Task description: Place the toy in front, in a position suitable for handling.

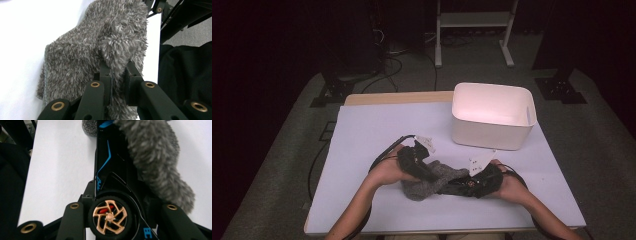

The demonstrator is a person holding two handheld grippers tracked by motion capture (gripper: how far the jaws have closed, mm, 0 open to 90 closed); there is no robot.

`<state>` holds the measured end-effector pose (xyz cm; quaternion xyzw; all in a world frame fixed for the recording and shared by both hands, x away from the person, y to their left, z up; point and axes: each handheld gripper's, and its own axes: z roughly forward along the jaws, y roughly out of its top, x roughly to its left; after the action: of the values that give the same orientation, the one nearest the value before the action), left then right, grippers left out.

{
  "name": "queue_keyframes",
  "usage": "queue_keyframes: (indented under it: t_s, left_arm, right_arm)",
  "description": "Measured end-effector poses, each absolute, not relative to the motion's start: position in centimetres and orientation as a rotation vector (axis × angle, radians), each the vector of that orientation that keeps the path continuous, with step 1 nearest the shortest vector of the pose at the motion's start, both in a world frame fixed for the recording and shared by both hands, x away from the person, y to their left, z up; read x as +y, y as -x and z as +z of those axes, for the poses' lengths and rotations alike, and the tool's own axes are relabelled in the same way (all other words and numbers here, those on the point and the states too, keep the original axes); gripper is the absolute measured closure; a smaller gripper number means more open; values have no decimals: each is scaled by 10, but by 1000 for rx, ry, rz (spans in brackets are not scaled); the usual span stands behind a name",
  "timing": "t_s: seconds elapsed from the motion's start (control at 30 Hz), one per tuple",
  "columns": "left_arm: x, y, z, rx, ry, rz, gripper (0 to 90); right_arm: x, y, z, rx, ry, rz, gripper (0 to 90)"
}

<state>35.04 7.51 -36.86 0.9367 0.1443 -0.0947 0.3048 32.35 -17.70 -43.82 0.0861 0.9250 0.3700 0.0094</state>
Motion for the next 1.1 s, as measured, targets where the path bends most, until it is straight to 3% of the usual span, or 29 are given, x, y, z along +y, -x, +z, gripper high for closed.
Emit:
queue_keyframes:
  t_s: [0.3, 0.53, 1.1]
  left_arm:
    - [99, -355, -362, 453, -2469, -212, 801]
    - [101, -358, -369, 464, -2458, -244, 798]
    - [101, -347, -375, 425, -2456, -364, 800]
  right_arm:
    - [-148, -342, -438, 2885, -171, 1171, 559]
    - [-148, -342, -441, 2897, -210, 1183, 543]
    - [-166, -330, -430, 2963, -420, 1310, 322]
